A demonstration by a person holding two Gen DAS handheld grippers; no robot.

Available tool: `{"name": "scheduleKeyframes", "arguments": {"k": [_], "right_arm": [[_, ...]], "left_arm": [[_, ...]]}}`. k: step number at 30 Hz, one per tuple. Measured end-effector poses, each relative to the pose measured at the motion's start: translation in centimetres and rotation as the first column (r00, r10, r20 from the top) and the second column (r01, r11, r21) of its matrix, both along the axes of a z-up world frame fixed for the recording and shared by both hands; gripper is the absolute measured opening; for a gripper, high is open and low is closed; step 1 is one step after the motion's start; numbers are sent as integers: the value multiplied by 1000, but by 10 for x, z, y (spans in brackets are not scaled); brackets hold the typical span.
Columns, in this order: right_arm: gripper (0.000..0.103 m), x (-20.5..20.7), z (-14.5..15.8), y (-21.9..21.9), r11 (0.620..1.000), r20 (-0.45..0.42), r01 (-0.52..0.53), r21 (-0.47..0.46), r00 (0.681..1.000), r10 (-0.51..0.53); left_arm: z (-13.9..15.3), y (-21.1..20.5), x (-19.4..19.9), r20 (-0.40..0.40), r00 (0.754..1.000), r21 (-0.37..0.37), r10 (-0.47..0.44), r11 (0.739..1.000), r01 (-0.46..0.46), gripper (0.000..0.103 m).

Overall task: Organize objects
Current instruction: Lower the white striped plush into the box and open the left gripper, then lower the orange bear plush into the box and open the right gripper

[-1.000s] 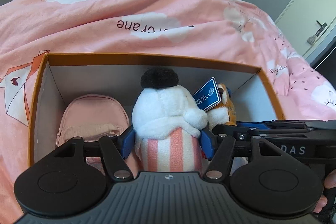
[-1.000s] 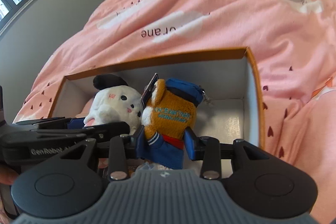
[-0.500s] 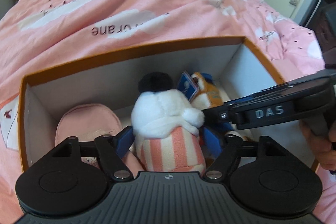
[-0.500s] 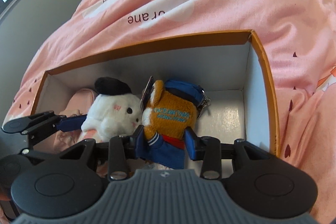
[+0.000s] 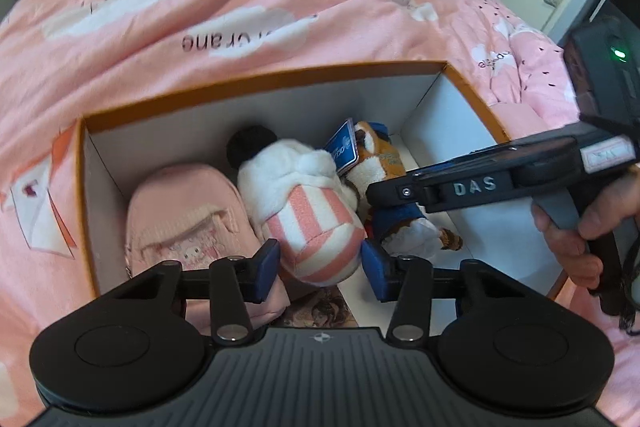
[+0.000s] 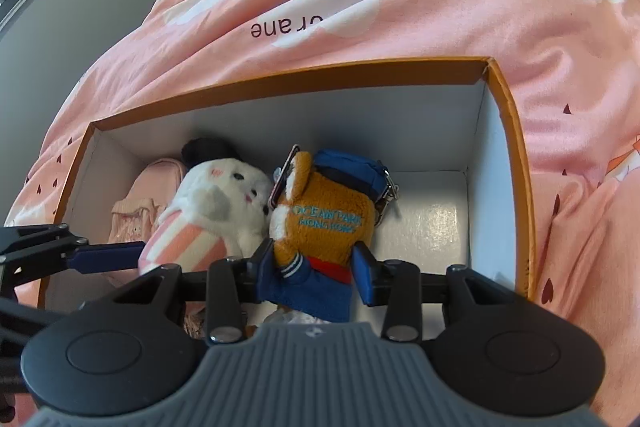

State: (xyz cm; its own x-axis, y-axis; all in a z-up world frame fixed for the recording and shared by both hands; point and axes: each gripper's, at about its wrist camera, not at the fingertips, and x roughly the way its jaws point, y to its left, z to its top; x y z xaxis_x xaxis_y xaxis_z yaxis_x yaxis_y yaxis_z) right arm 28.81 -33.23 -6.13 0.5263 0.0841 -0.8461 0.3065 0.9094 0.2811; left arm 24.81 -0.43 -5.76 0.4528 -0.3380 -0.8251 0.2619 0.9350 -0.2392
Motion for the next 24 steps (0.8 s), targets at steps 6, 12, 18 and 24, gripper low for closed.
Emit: {"name": "scheduleKeyframes", "arguments": {"k": [6, 12, 18, 24], "right_arm": [[47, -1, 1, 4, 1000, -8, -22, -21, 1000, 22], [44, -1, 1, 1, 999, 13, 37, -20, 999, -36], [44, 2, -5, -4, 991, 34, 130, 22, 991, -130], [41, -12, 4, -5, 967, 99, 246, 72, 963, -252]], "left_arm": [[-11, -16, 1, -13, 1000, 74, -25, 997, 26, 48], [-8, -16, -2, -20, 998, 65, -61, 996, 62, 58], [7, -4, -4, 54, 998, 36, -15, 999, 13, 61], [-4, -13, 3, 43, 999, 87, 12, 996, -16, 52]]}}
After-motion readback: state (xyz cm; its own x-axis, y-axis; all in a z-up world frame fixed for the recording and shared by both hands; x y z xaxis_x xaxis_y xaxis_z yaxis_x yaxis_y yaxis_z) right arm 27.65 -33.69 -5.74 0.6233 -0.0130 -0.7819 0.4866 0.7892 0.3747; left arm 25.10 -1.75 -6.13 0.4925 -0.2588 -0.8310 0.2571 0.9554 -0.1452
